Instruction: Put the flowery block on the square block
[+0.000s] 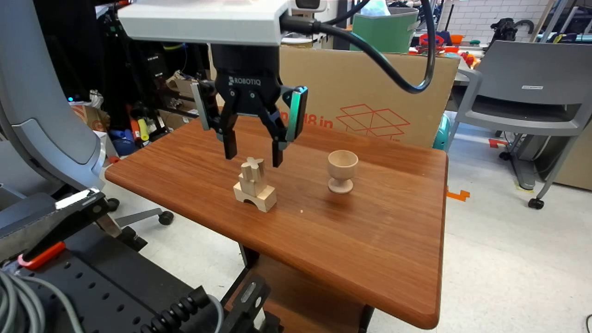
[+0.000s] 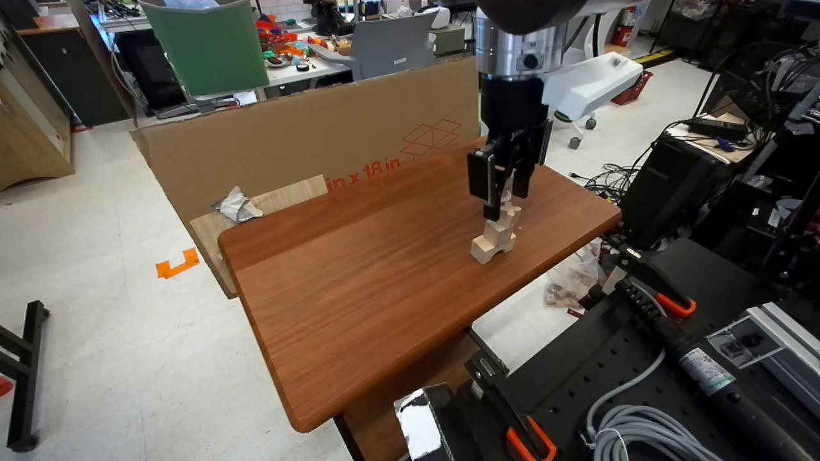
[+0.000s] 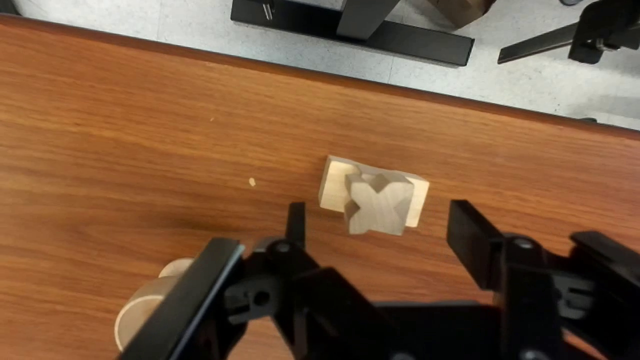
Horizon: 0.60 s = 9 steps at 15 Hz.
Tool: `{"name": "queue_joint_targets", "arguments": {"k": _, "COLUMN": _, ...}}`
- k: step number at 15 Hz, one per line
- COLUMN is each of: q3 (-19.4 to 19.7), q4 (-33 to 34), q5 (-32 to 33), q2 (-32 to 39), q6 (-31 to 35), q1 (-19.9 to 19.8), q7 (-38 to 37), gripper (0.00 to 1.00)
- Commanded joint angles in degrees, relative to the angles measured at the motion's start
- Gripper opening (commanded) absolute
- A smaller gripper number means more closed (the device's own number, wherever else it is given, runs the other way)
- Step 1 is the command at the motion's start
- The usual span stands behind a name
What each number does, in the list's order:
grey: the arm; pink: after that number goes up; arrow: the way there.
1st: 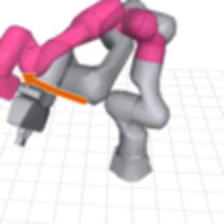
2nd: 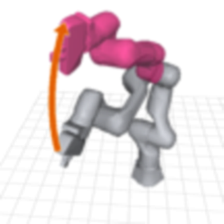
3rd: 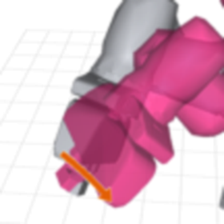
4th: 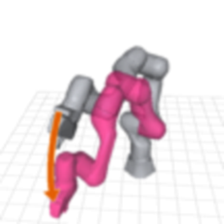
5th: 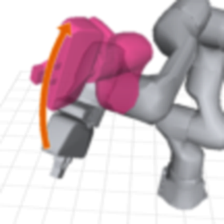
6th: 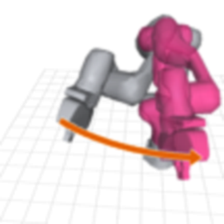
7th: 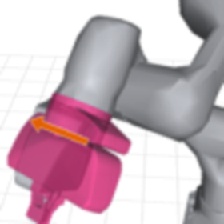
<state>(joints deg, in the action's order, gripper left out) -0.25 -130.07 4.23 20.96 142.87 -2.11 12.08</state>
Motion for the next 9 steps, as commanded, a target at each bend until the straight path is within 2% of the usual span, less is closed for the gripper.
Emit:
{"name": "queue_joint_targets", "arguments": {"k": 1, "q3": -0.5, "q4": 0.5, "q5": -2.6, "q2": -2.5, "q6": -2.5, "q1": -1.7, "q7": 0.9, "gripper": 1.0}}
{"name": "queue_joint_targets", "arguments": {"k": 5, "q3": 0.5, "q4": 0.8, "q5": -8.5, "q2": -8.5, "q6": -8.0, "q1": -4.7, "q7": 0.7, "gripper": 1.0}}
{"name": "queue_joint_targets", "arguments": {"k": 7, "q3": 2.2, "q4": 1.4, "q5": -10.6, "q2": -12.0, "q6": -12.0, "q1": -6.1, "q7": -0.3, "gripper": 1.0}}
{"name": "queue_joint_targets", "arguments": {"k": 8, "q3": 1.7, "q4": 1.7, "q5": -8.6, "q2": -8.0, "q6": -8.3, "q1": -4.4, "q7": 0.0, "gripper": 1.0}}
{"name": "queue_joint_targets", "arguments": {"k": 9, "q3": 2.4, "q4": 1.8, "q5": -9.1, "q2": -9.7, "q6": -9.7, "q1": -5.0, "q7": 0.0, "gripper": 1.0}}
